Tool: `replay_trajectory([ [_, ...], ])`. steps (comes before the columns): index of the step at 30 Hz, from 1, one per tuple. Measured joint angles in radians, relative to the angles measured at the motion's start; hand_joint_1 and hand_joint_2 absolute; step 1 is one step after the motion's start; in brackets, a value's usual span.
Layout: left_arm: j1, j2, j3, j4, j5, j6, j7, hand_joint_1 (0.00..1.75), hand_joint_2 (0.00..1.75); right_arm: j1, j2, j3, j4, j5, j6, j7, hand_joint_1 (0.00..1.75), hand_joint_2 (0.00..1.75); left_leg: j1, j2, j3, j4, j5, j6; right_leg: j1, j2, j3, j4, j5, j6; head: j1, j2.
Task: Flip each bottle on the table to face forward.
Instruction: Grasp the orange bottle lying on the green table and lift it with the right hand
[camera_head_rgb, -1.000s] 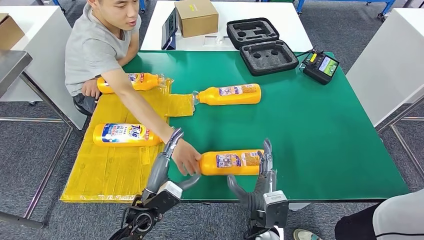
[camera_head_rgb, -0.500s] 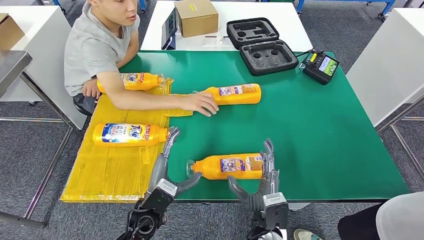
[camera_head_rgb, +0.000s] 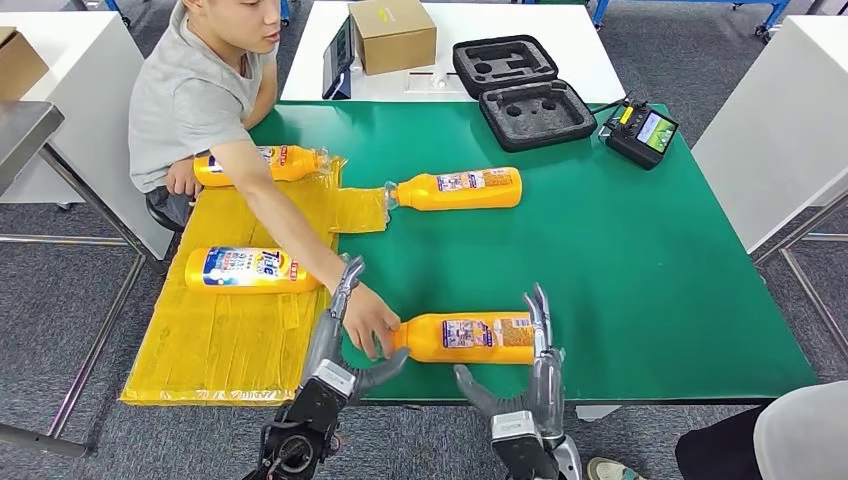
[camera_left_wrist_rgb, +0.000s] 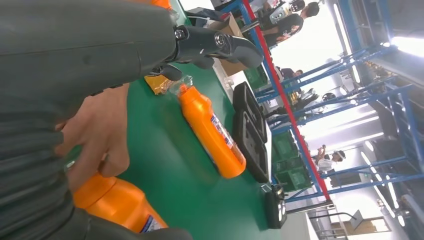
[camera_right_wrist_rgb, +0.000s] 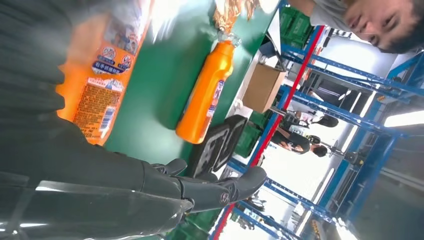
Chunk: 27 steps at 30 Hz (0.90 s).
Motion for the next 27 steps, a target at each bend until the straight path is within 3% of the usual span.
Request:
replay_trajectory([
  [5, 0.011, -0.002, -0.002, -0.031, 0.015, 0.002, 0.000, 0.00, 1.75, 0.025, 0.000, -0.023, -0.033, 0.073, -0.015, 0.000, 0.00, 1.75, 0.000, 0.000, 0.000, 0.000, 0.000, 0.000, 0.000, 0.000, 0.000, 0.000, 0.000, 0.000, 0.000, 0.000],
  [13, 0.018, -0.001, -0.024, -0.064, 0.057, 0.018, -0.001, 0.00, 1.75, 0.052, 0.021, -0.100, -0.079, 0.303, -0.055, 0.005, 0.00, 1.75, 0.000, 0.000, 0.000, 0.000, 0.000, 0.000, 0.000, 0.000, 0.000, 0.000, 0.000, 0.000, 0.000, 0.000],
  [20, -0.006, -0.002, -0.039, -0.065, 0.069, 0.009, -0.001, 0.00, 1.75, 0.046, 0.043, -0.157, -0.088, 0.485, -0.055, 0.081, 0.00, 1.75, 0.000, 0.000, 0.000, 0.000, 0.000, 0.000, 0.000, 0.000, 0.000, 0.000, 0.000, 0.000, 0.000, 0.000],
  [27, -0.010, -0.002, -0.045, -0.065, 0.069, 0.008, -0.001, 0.00, 1.75, 0.025, 0.048, -0.184, -0.075, 0.537, -0.055, 0.115, 0.00, 1.75, 0.000, 0.000, 0.000, 0.000, 0.000, 0.000, 0.000, 0.000, 0.000, 0.000, 0.000, 0.000, 0.000, 0.000],
])
